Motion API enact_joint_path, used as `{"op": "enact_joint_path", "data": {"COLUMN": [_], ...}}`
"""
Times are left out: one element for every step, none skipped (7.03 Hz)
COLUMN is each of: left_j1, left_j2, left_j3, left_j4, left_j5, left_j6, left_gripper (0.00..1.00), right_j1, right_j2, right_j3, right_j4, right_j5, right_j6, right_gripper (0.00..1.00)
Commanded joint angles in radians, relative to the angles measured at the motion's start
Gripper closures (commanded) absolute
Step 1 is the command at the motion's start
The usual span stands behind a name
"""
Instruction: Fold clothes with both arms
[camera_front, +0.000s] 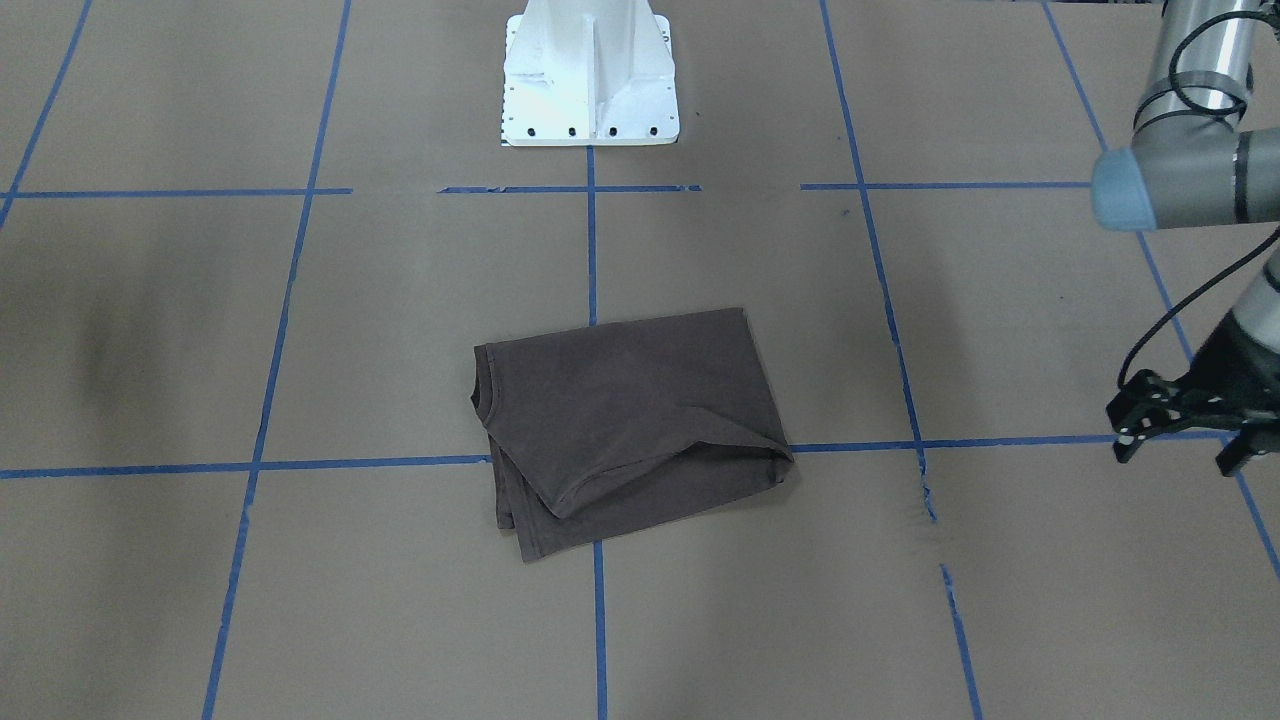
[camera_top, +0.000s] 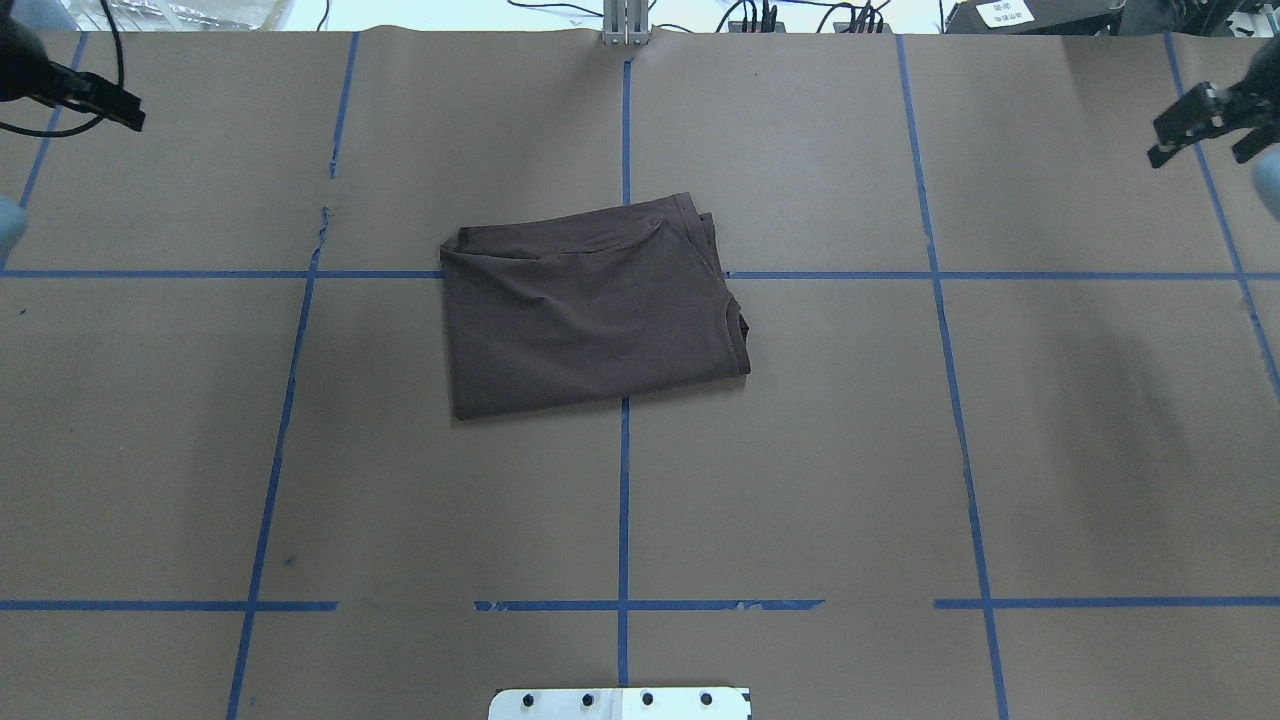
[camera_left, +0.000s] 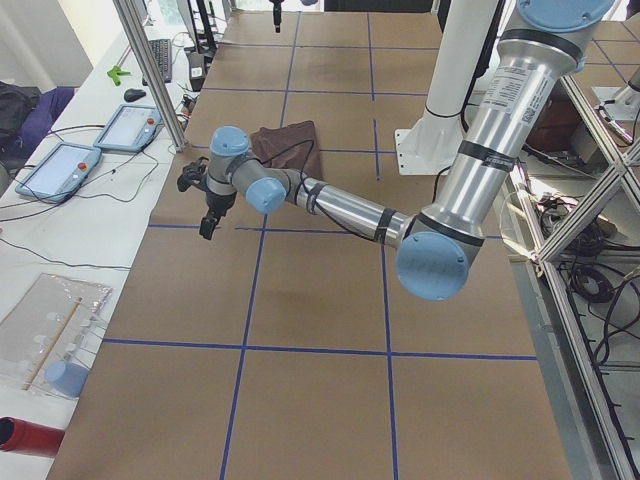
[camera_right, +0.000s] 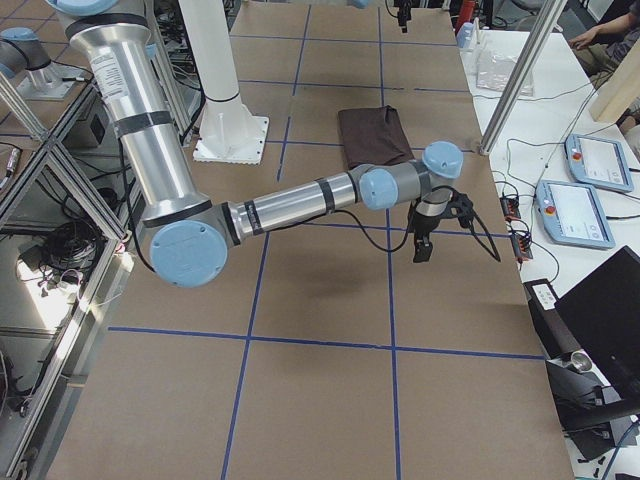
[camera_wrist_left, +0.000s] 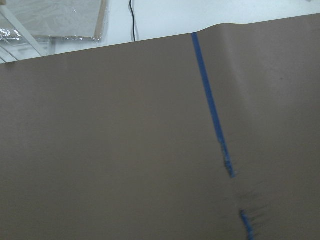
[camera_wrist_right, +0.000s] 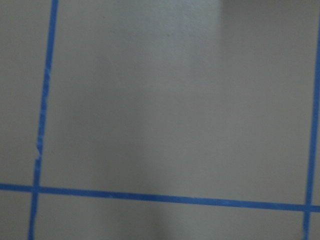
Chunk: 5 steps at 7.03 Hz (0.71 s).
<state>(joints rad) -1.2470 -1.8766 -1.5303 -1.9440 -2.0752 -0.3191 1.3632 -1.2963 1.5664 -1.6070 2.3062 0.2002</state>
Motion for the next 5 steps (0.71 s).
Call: {"op": "enact_joint_path", "data": {"left_j1": [-0.125, -0.185, -0.227, -0.227, -0.236], "left_j2": [0.137, 0.201, 0.236, 0.257, 0.263], "left_j3": [-0.002, 0.001, 0.010, 0.012, 0.006], "left_j4": [0.000, 0.007, -0.002, -0.015, -0.039], "left_j5": [-0.067, -0.168, -0.210, -0.207, -0.201], "left_j6": [0.380, 0.390, 0.393, 0.393, 0.399], "left_gripper": [0.00, 0.00, 0.00, 0.00, 0.00], "right_j1": [0.150, 0.168, 0.168, 0.168, 0.168], "right_j2": [-0.133, -0.187, -0.201, -0.183, -0.193], "right_j3": [0.027, 0.046, 0.037, 0.065, 0.085], "right_j4": [-0.069, -0.077, -0.067, -0.063, -0.063], "right_j5": [0.018, 0.031, 0.062, 0.046, -0.005], "right_j6": [-0.322, -0.381, -0.390, -0.372, -0.386], "right_gripper": [0.00, 0.00, 0.00, 0.00, 0.00]}}
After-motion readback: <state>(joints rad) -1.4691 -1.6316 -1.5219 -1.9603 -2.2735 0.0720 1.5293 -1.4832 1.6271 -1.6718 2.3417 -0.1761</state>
